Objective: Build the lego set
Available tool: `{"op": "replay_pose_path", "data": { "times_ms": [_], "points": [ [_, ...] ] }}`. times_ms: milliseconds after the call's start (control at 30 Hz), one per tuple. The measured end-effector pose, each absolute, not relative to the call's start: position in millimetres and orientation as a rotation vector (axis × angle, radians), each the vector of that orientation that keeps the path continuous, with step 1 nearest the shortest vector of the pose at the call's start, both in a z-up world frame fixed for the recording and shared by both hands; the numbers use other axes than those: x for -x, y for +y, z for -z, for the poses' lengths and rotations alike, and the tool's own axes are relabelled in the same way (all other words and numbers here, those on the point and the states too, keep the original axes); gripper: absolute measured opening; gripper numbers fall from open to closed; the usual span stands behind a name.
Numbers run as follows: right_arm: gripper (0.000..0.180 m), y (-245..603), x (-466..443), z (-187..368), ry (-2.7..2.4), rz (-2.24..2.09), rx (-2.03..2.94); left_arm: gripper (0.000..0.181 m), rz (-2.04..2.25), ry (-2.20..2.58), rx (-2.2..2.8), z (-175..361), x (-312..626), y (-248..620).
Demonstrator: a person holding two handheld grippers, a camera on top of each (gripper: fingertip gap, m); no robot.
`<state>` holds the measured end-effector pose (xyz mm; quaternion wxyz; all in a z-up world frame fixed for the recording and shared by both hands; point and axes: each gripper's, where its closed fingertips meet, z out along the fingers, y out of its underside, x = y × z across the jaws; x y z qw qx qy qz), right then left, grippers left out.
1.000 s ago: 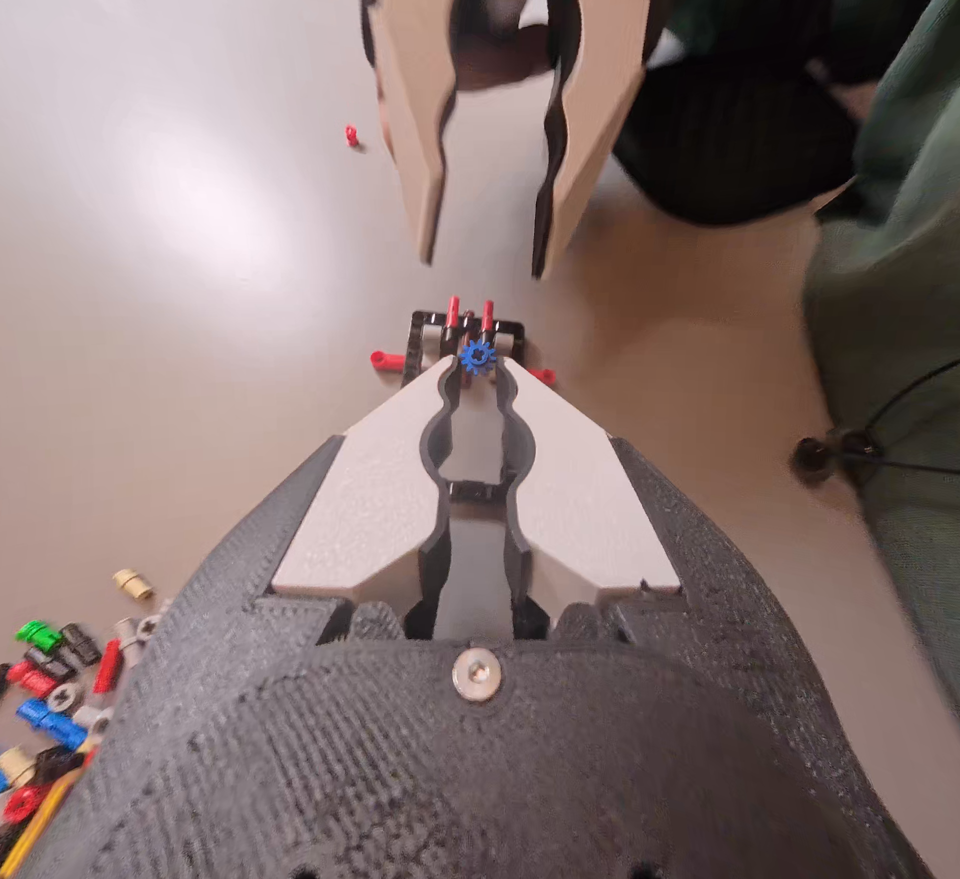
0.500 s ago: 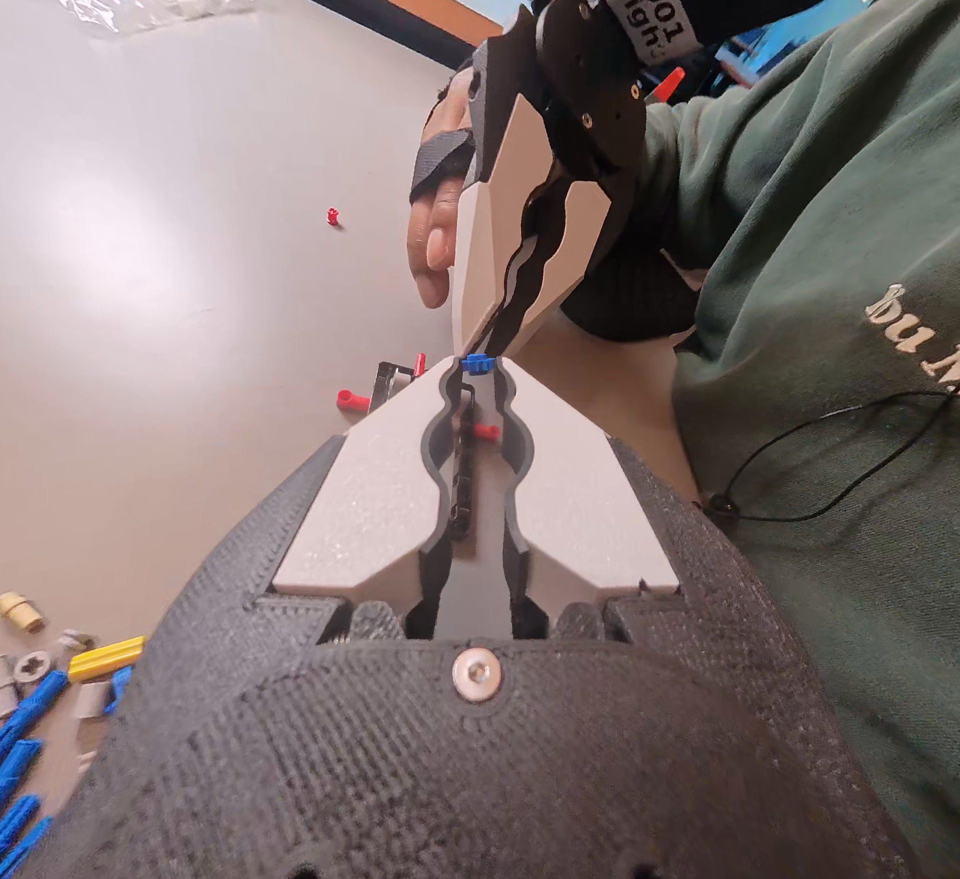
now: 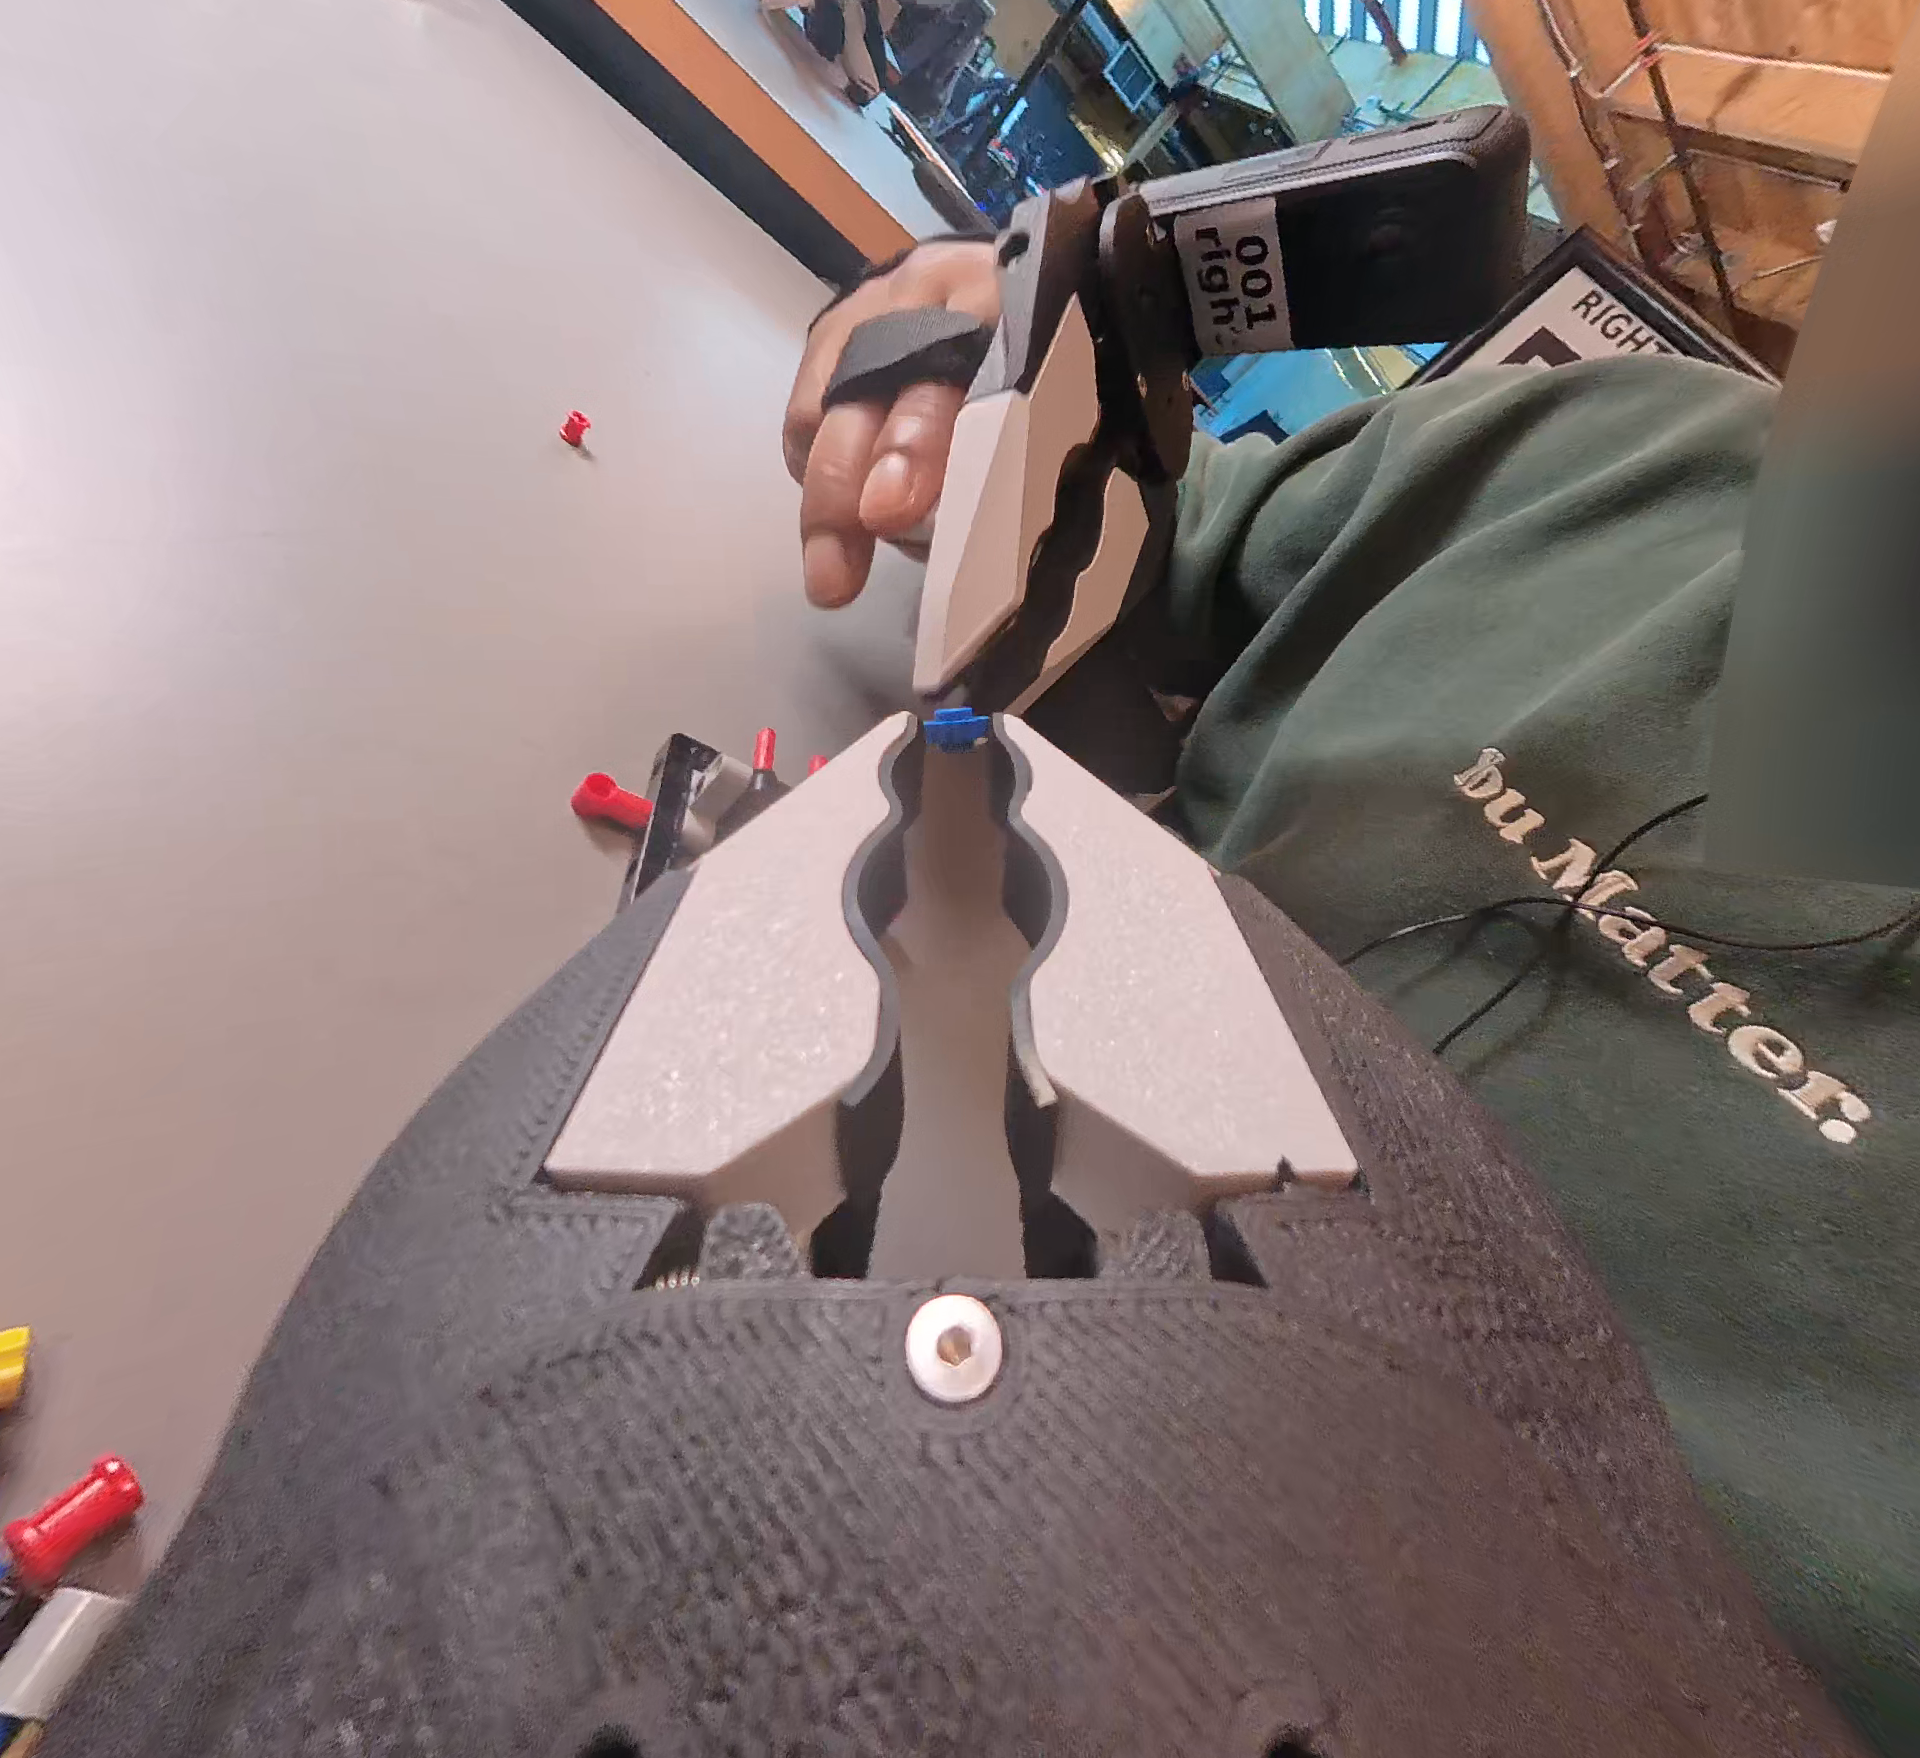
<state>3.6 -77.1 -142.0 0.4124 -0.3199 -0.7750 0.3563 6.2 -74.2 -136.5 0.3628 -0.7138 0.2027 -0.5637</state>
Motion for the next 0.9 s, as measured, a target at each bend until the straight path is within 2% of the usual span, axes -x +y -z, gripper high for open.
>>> {"op": "replay_pose_path", "data": {
  "times_ms": [133,567,900],
  "points": [
    [0.013,-82,-9,138,-1.982,-0.862,0.711,0.011,1.489,0.598,1.855,138,-10,-80],
    [0.009,-90,-19,146,-1.956,-0.663,0.696,0.011,1.593,0.691,1.877,141,-28,-87],
    [0.010,-107,-23,138,-2.013,-0.610,0.660,0.011,1.546,0.935,1.894,139,-32,-107]
  ]
}}
